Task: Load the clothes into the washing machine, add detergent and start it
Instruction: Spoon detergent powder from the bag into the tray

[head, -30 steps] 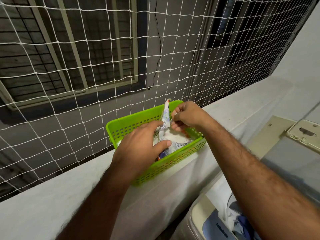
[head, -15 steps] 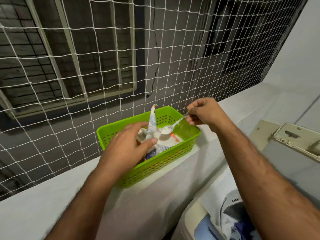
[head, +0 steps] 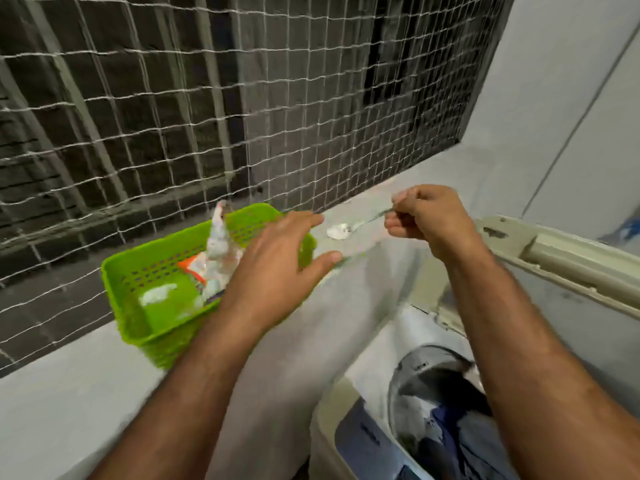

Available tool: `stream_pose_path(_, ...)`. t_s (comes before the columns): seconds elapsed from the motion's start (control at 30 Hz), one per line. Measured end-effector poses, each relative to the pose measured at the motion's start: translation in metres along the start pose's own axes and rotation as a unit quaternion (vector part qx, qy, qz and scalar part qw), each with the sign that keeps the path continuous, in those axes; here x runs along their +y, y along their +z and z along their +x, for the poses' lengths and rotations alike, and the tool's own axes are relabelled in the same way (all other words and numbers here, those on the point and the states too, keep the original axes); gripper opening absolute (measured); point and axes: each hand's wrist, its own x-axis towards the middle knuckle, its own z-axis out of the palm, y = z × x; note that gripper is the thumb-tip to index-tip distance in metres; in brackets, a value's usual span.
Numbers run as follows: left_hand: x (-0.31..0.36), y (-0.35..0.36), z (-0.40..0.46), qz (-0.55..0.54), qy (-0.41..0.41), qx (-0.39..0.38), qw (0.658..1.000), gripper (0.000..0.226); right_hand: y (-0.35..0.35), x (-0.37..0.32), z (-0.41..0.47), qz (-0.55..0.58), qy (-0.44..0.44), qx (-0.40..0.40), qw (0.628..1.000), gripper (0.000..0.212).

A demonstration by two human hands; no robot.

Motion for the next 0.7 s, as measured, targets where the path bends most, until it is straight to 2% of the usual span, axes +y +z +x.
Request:
stream_pose_path(0.1,0.027,0.037,0.0,-0.031,0.015,-0.029,0.999,0.06,-0.045,0.018,-0.009,0.006,0.018,0.04,0.999,0.008)
stream_pose_path(0.2,0.047,0.08,-0.006,-0.051,0.041,-0.059,0.996,0.066,-0.091,0.048,-0.022,0.015,0.036,0.086,0.996,0.008)
stream_pose_path(0.33,0.07,0.147,-0.022,-0.077,0.031,-0.141,0.987,0.061,-0.155,0.107,-0.045,0.011,0.072,0.162,0.984,0.017)
stream_pose_path(0.6,0.114,0.264,-0.052,-0.092,0.025,-0.296,0.95,0.065,-0.248,0.229,-0.087,-0.025,0.154,0.33,0.931,0.027)
stream_pose_path(0.7,0.124,0.288,-0.063,-0.084,0.044,-0.324,0.941,0.067,-0.266,0.273,-0.097,-0.068,0.185,0.36,0.912,0.024)
